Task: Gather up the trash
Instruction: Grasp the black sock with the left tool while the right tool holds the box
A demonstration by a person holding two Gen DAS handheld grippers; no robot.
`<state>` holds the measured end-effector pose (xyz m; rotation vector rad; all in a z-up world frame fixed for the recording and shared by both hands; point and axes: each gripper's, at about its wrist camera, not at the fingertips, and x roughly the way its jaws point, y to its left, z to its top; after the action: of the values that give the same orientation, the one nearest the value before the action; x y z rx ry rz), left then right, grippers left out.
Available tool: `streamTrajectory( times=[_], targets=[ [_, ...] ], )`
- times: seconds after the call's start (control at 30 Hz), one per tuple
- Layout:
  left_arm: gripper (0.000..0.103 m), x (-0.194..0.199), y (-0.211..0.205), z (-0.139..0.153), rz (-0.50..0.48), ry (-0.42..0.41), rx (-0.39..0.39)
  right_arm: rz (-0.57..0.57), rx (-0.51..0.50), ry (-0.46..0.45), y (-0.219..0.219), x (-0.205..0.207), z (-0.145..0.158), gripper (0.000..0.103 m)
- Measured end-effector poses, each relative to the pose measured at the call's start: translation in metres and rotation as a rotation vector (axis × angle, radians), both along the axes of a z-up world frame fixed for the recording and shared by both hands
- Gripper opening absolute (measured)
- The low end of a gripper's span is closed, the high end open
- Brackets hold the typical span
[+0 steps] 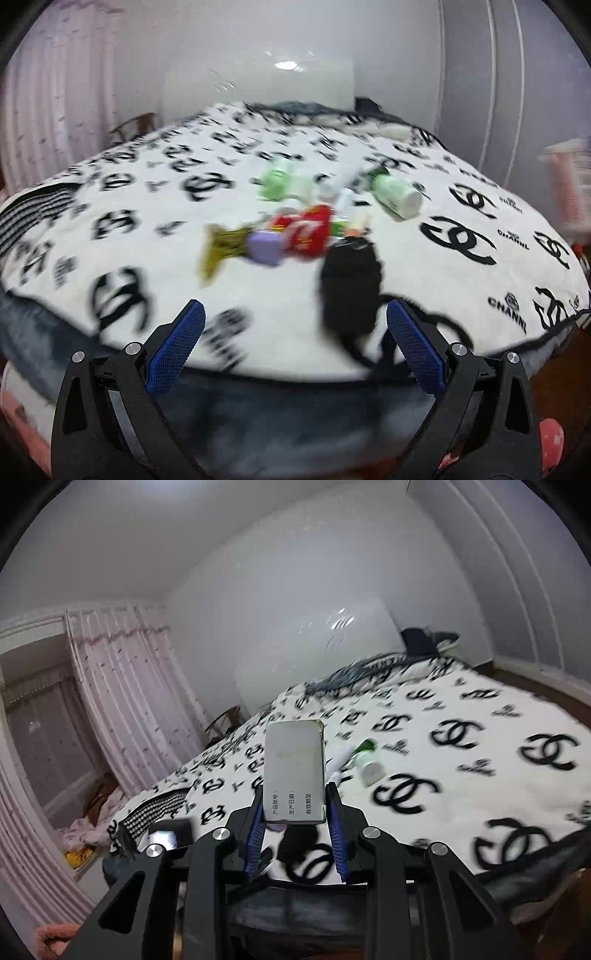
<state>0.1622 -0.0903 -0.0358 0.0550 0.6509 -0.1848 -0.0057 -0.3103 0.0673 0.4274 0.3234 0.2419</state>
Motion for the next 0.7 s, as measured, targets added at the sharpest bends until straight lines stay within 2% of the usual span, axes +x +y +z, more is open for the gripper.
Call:
streamTrajectory(
  times=[0.13,0.2,0.23,0.27,0.3,0.37,0.5,0.7],
  targets=[
    [0.096,0.041,-0.033,-0.012,-0.054,0.077,-0.004,-0.039,-0.007,0.001,-0.018,-0.019,-0.005,0.031],
    [0.091,0.055,-0.039,-0.018,-0.056,0.111,0.009,-0.036,-0.008,0.013,-0.022,-0.022,-0.011,0.031],
    [0.08,0.061,-0.039,-0.023,-0.054,0.142,-0.004,-0.033,-0.009,0.019,-0.022,-0.023,-0.014,0.031],
    [0.049,0.064,-0.038,-0.027,-0.063,0.17,-0.023,-0.034,-0.012,0.021,-0.022,-0.024,-0.017,0.031],
    [0.05,0.067,-0.037,-0.031,-0.062,0.198,-0.034,-0.034,-0.017,0.022,-0.022,-0.025,-0.018,0.031],
    [0.049,0.063,-0.03,-0.031,-0.067,0.185,-0.072,-0.03,-0.019,0.023,-0.019,-0.026,-0.02,0.031],
    [0.048,0.047,-0.023,-0.021,-0.103,0.162,-0.075,-0.014,-0.013,0.036,-0.016,-0.028,-0.026,0.031],
    [0.048,-0.016,-0.002,0.013,-0.211,0.103,-0.122,0.008,-0.042,0.041,-0.002,-0.032,-0.028,0.031]
  ],
)
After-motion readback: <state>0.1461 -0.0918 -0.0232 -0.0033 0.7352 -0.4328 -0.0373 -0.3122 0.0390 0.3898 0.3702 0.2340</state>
